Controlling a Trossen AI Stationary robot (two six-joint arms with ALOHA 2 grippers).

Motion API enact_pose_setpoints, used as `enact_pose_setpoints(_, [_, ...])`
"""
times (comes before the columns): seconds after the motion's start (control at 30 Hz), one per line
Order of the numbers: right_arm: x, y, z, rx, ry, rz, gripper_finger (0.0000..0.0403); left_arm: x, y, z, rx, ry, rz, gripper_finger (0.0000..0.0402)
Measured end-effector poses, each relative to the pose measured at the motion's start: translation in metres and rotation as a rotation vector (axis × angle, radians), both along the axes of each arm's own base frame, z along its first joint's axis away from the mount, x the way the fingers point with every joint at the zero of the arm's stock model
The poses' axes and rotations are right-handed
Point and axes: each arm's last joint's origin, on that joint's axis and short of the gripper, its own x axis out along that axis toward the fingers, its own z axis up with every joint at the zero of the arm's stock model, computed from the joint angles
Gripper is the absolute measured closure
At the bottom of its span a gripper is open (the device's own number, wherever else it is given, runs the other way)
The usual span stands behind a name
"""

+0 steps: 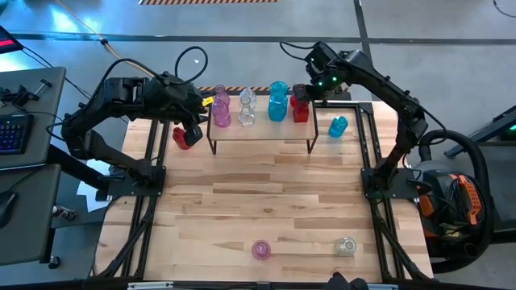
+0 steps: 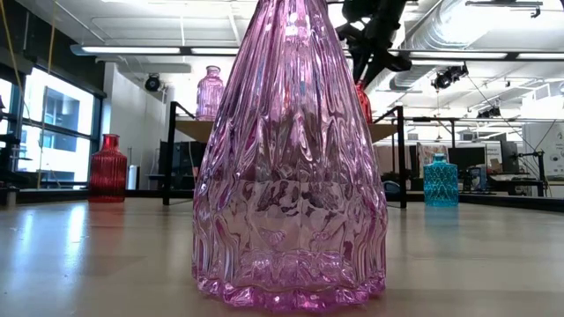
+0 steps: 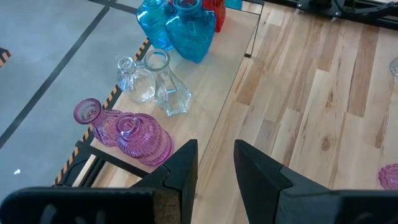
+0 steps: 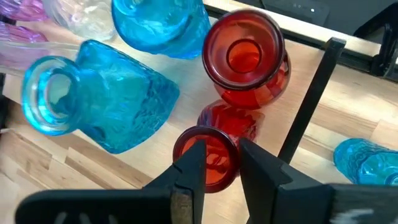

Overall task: Sort vases onto shelf
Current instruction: Put the bottom red vase on the shelf aligned with the other red vase, then put the blue vase on the shelf aligned with the other blue vases

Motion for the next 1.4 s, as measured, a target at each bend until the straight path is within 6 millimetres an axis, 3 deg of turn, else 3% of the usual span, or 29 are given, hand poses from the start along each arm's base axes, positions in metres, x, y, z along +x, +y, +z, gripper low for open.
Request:
enact_pose_setpoints(0.33, [-0.009, 0.007, 0.023, -0.02, 0.005, 0.03, 0.0329, 0.0, 0.0, 0.0, -0.004, -0.003, 0.005, 0.0305])
enact_pose_setpoints(0.77, [-0.036, 0.028, 0.059, -0.117, 0.061, 0.12, 0.0329, 0.0, 0.0, 0.0, -0.005, -0.004, 0.012, 0.0305])
enact_pose_setpoints(1.03, [-0.055, 0.025, 0.027, -0.095, 0.241, 0.037, 0.0329, -0.002, 0.002, 0.0, 0.023, -0.005, 0.124, 0.0305])
enact_pose_setpoints(1.4, [-0.083, 0.014, -0.064, 0.126, 0.349, -0.069, 0.0329, -0.003, 0.002, -0.001, 0.02, 0.008, 0.13, 0.0305])
